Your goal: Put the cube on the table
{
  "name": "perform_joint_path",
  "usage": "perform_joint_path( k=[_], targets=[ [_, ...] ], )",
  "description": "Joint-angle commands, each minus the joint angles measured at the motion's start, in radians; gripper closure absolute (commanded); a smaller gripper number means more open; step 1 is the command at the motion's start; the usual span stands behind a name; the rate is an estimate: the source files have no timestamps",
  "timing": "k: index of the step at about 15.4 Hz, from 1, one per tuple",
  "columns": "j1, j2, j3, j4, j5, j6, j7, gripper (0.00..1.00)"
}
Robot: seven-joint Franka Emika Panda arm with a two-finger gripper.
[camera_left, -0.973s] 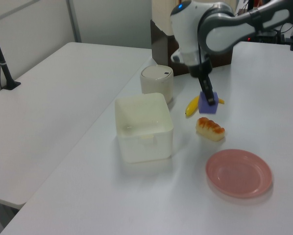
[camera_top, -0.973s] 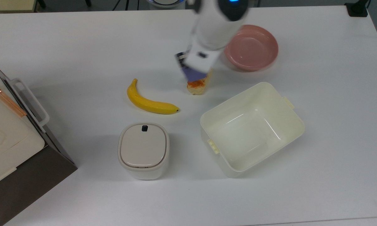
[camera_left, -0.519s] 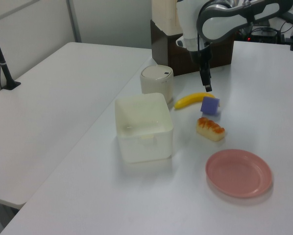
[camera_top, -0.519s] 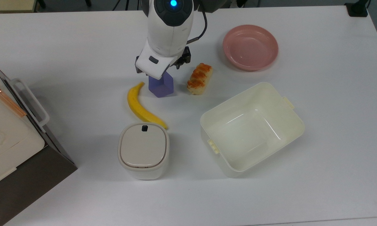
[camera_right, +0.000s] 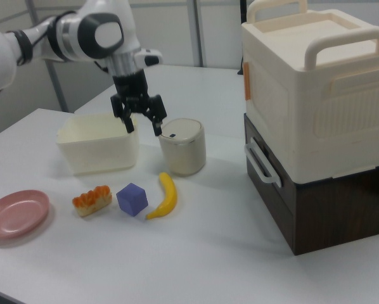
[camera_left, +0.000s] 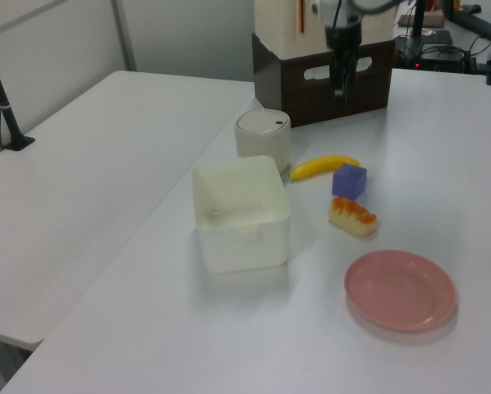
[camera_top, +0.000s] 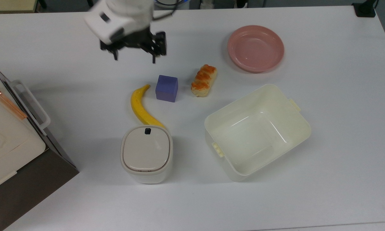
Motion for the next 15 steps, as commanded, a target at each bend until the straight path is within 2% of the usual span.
perform_joint_path(
  k=[1,5,10,12,15],
  targets=[
    [-0.012,-0.115,-0.002,-0.031,0.02,0.004,0.06,0.0],
    [-0.011,-0.143,0.008,-0.032,0.036,-0.002,0.169,0.0],
    [-0.011,-0.173,0.01,-0.049,0.037,-0.024,0.149,0.0],
    [-0.011,-0.172,0.011,-0.048,0.037,-0.057,0.078,0.0],
    [-0.016,-0.172,0.008,-0.045,0.072,-0.067,0.04,0.0]
  ],
)
